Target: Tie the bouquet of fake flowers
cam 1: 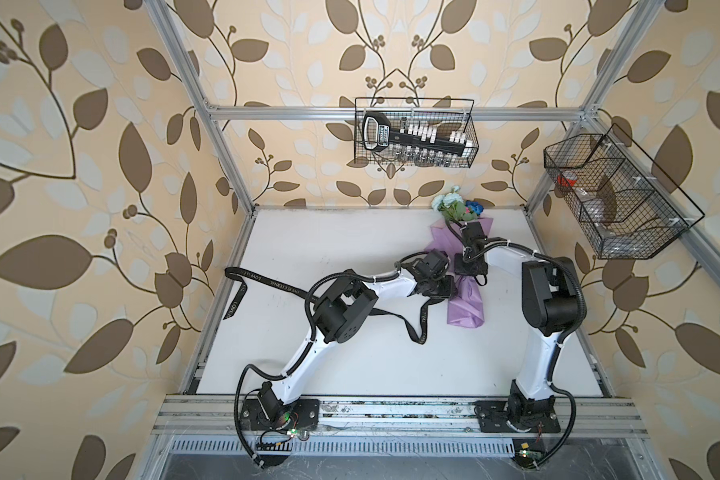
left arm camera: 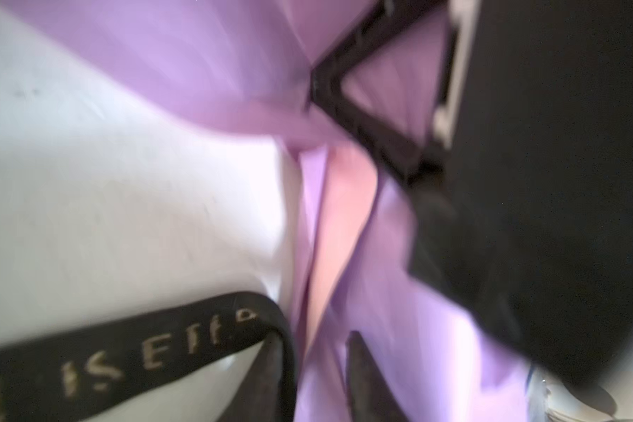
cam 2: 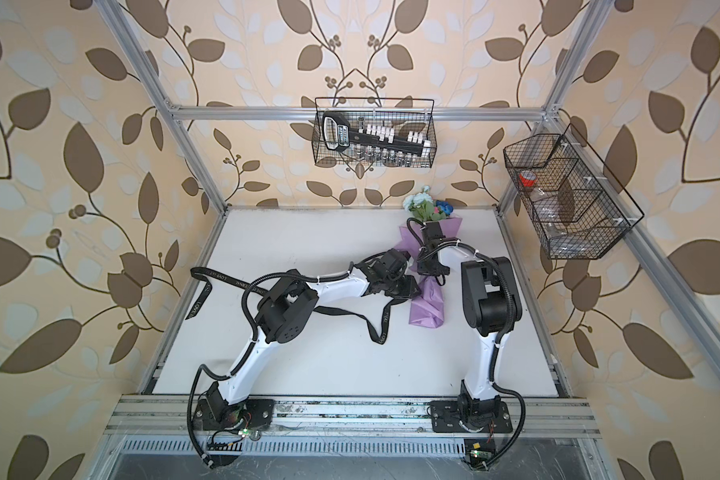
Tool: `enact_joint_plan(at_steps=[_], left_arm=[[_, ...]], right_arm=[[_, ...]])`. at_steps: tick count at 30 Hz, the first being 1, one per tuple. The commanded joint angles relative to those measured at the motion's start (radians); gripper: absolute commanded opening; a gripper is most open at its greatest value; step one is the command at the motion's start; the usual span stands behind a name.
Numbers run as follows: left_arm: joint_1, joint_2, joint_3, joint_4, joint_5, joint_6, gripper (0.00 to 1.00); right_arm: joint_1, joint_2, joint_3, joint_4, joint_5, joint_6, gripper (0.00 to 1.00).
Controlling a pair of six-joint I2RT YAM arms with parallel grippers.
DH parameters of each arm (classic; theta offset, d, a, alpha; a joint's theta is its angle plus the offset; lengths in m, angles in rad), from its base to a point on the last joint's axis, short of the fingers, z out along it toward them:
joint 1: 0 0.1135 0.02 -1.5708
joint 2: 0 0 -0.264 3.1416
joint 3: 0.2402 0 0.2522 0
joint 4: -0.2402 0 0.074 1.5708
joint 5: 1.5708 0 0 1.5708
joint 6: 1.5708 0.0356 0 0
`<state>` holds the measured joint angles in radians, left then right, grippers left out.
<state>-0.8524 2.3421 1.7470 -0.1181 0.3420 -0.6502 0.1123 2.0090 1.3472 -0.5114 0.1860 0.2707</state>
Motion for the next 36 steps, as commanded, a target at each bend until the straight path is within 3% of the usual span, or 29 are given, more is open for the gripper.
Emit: enact_joint_plan(at_steps=[1, 7, 11, 18, 23, 28, 33, 36], left_arm=[[-0.013, -0.153, -0.059, 0.028, 0.006, 0.025, 0.46], [-0.013, -0.298, -0.182, 0.006, -0.087, 0.121, 0.57], [-0.014, -0.339, -0.247, -0.025, -0.098, 0.274, 0.62], [-0.021, -0.351, -0.345, -0.108, -0.159, 0.47, 0.65], [-0.044, -0.304, -0.347, -0.126, -0.204, 0.489, 0.64], [-0.072, -0.231, -0.3, -0.12, -0.177, 0.48, 0.49], [-0.096, -0.151, -0.226, -0.102, -0.152, 0.459, 0.11], [-0.126, -0.121, -0.164, -0.069, -0.118, 0.479, 0.0]], right_arm=[[-0.052, 0.035, -0.036, -0.142, 0.094, -0.013, 0.0], [-0.076, -0.093, -0.047, -0.149, 0.107, -0.018, 0.0], [-0.076, -0.188, -0.067, -0.149, 0.057, -0.01, 0.0], [-0.076, -0.332, -0.093, -0.148, -0.037, -0.004, 0.0], [-0.076, -0.386, -0.076, -0.141, -0.1, -0.001, 0.0], [-0.077, -0.422, -0.063, -0.129, -0.17, 0.007, 0.0], [-0.077, -0.448, -0.071, -0.107, -0.244, 0.015, 0.0], [-0.077, -0.462, -0.079, -0.088, -0.277, 0.022, 0.0]])
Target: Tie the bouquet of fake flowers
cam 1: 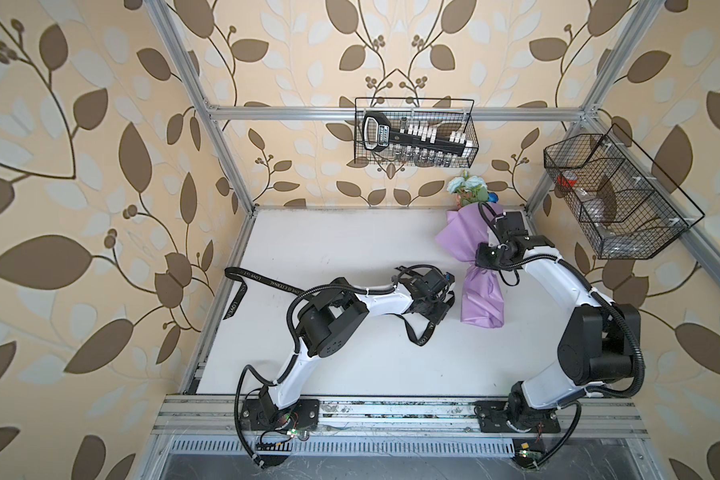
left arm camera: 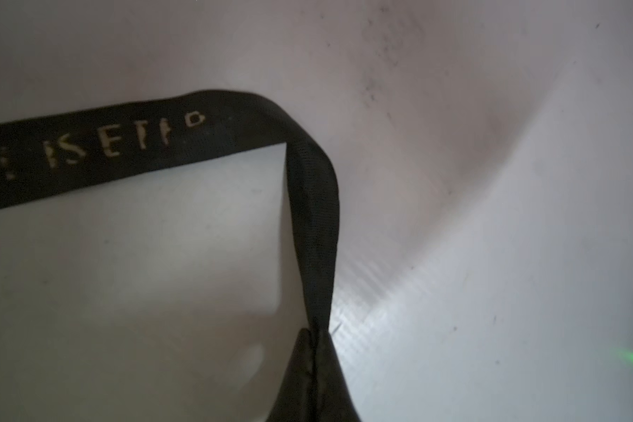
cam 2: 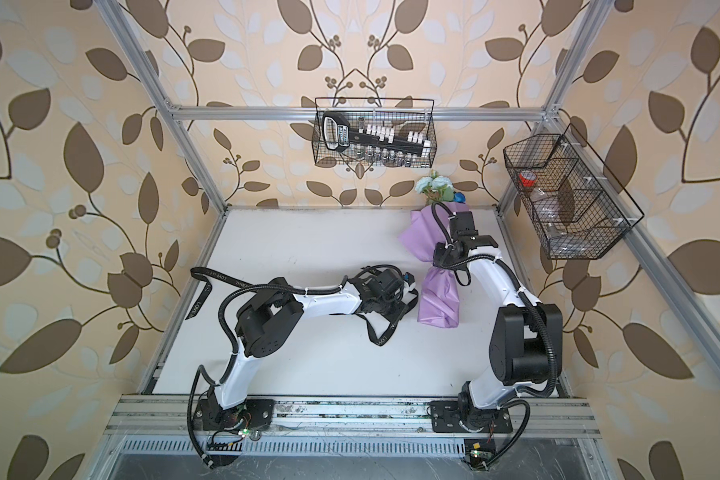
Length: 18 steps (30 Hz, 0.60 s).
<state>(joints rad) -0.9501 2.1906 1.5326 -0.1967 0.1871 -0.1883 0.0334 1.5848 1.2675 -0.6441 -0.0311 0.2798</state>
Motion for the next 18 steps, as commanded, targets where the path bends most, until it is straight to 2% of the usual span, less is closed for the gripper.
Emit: enact_joint_plan(at_steps=[1, 7, 8, 10, 12, 18], left_arm=[[-0.041, 0.04, 0.073, 0.019, 0.048, 0.027, 0.0], [-0.101, 0.044, 0.153, 0.115, 0.115, 0.089, 0.0], [-0.102, 0.039, 0.154, 0.138, 0.133, 0.082, 0.05], [-0.101, 0.024, 0.155, 0.161, 0.137, 0.069, 0.45], [-0.1, -0.004, 0.142, 0.158, 0.11, 0.065, 0.64], [-0.098, -0.162, 0.013, 0.092, 0.019, 0.072, 0.82]], right_arm=[[0.002, -0.037, 0.0, 0.045, -0.064, 0.013, 0.0], [-0.005, -0.045, 0.007, 0.041, -0.024, 0.007, 0.0], [-0.01, -0.045, 0.005, 0.037, -0.023, 0.006, 0.0], [-0.015, -0.048, 0.002, 0.035, -0.017, 0.004, 0.0], [-0.015, -0.052, -0.005, 0.034, -0.014, 0.001, 0.0], [-0.014, -0.067, -0.025, 0.037, -0.035, 0.012, 0.0]])
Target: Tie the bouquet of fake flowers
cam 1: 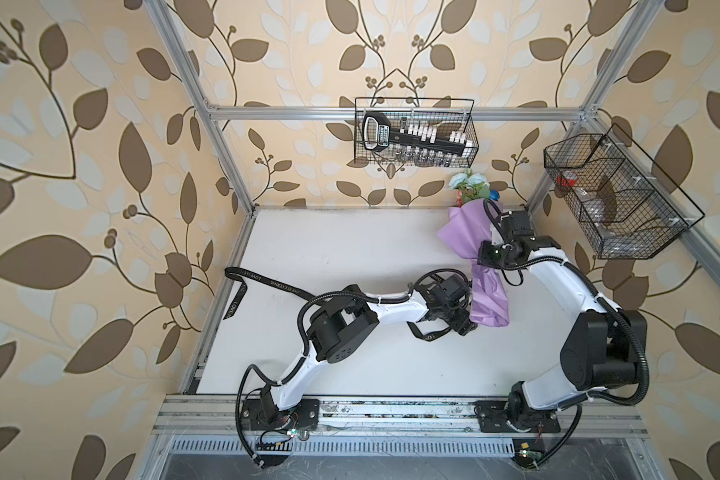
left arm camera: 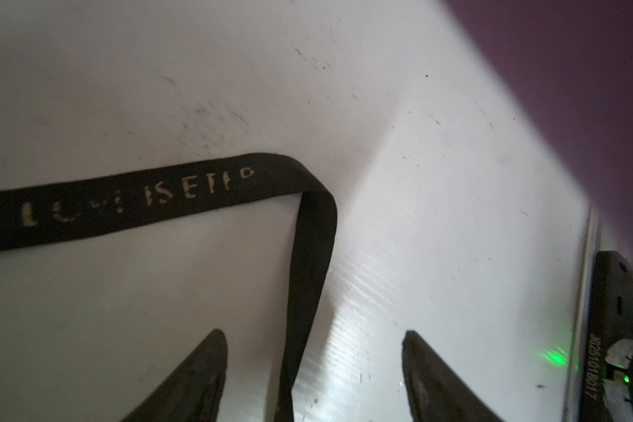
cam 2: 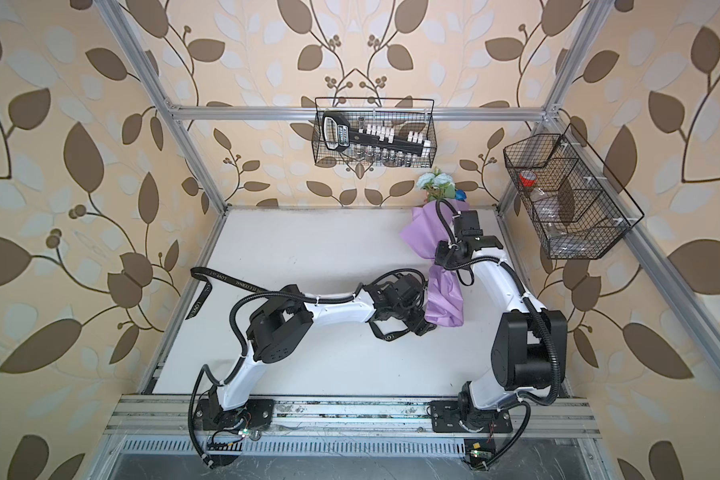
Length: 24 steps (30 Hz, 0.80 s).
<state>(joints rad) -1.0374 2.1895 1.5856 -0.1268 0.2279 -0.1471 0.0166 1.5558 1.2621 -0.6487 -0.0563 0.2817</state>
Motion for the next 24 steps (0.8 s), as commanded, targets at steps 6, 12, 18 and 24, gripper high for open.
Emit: enact_joint_plan(at_steps=[6, 12, 18, 24], left_arm=[[-0.012, -0.431, -0.352, 0.048, -0.113, -0.021, 0.99], [-0.011, -0.775, -0.677, -0.02, -0.302, -0.15, 0.99], [0.023, -1.218, -0.887, -0.233, -0.574, -0.393, 0.99], [0.268, -1.41, -0.932, -0.401, -0.581, -0.518, 0.99]], right_arm=[[0.051, -0.083, -0.073, 0.08, -0.025, 0.073, 0.0], [0.176, -0.173, -0.171, 0.164, -0.008, 0.231, 0.0], [0.449, -0.298, -0.31, 0.274, 0.105, 0.481, 0.0], [0.747, -0.283, -0.385, 0.381, 0.28, 0.716, 0.0]])
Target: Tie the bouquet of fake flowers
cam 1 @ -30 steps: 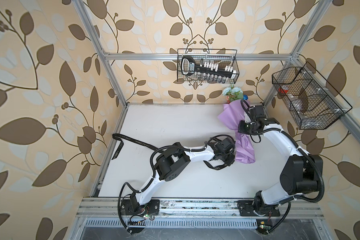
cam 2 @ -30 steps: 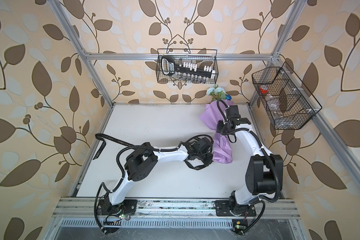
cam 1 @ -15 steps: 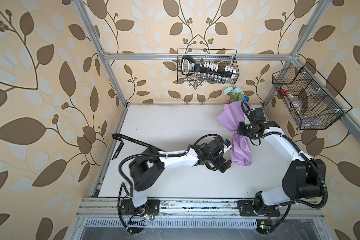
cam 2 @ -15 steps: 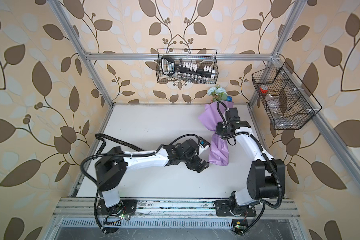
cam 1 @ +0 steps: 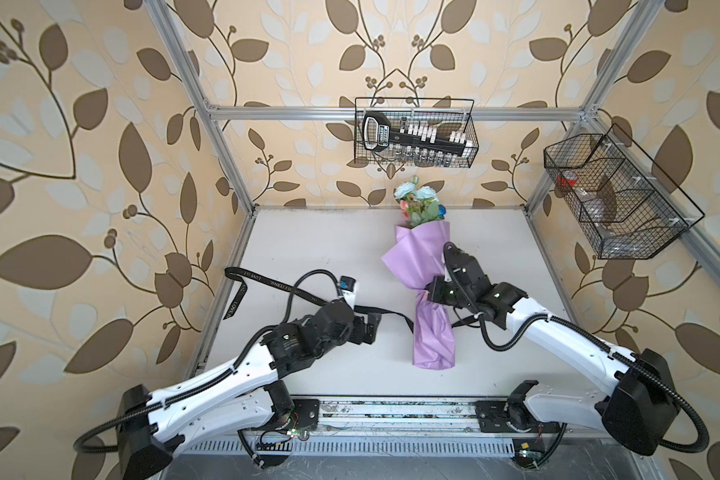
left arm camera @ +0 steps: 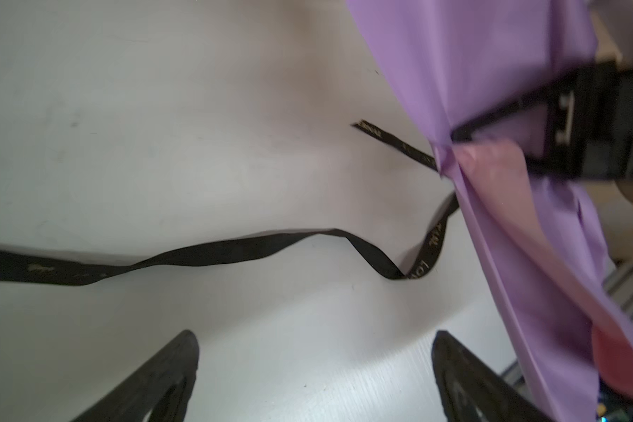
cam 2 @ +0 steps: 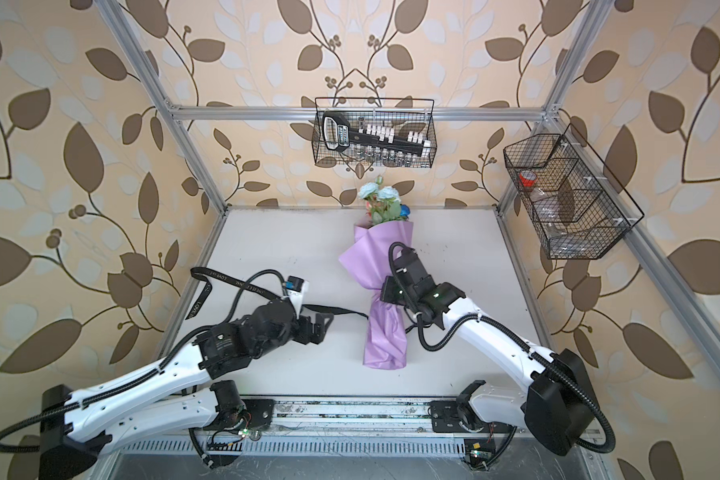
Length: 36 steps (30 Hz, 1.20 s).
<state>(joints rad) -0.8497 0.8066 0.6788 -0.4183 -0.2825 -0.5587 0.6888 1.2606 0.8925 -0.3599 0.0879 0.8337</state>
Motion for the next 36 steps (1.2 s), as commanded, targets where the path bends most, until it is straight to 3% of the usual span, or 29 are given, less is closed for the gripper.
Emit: enact_joint_plan(at_steps=[1, 4, 7, 16, 27, 36], left_arm=[[0.12, -0.033, -0.026, -0.123, -0.069, -0.116, 0.99], [0.188, -0.027, -0.011, -0.155, -0.084, -0.13, 0.99], [0.199, -0.016, 0.007, -0.16, -0.108, -0.13, 0.99], [0.2, 0.003, 0.006, -0.125, -0.109, -0.11, 0.99], [0.204, 0.073, -0.004, -0.064, -0.079, -0.118, 0.99], [0.207, 0.096, 0.016, -0.051, -0.107, -0.115, 0.99]], right_arm=[[0.112, 0.029, -0.018, 0.1, 0.16, 0.191, 0.0], [0.227, 0.087, -0.019, 0.141, 0.23, 0.263, 0.0], [0.279, 0.161, -0.012, 0.157, 0.252, 0.313, 0.0], [0.284, 0.359, 0.008, 0.217, 0.23, 0.327, 0.0], [0.194, 0.627, 0.021, 0.21, 0.154, 0.254, 0.0], [0.087, 0.579, -0.018, 0.107, 0.138, 0.092, 0.0]])
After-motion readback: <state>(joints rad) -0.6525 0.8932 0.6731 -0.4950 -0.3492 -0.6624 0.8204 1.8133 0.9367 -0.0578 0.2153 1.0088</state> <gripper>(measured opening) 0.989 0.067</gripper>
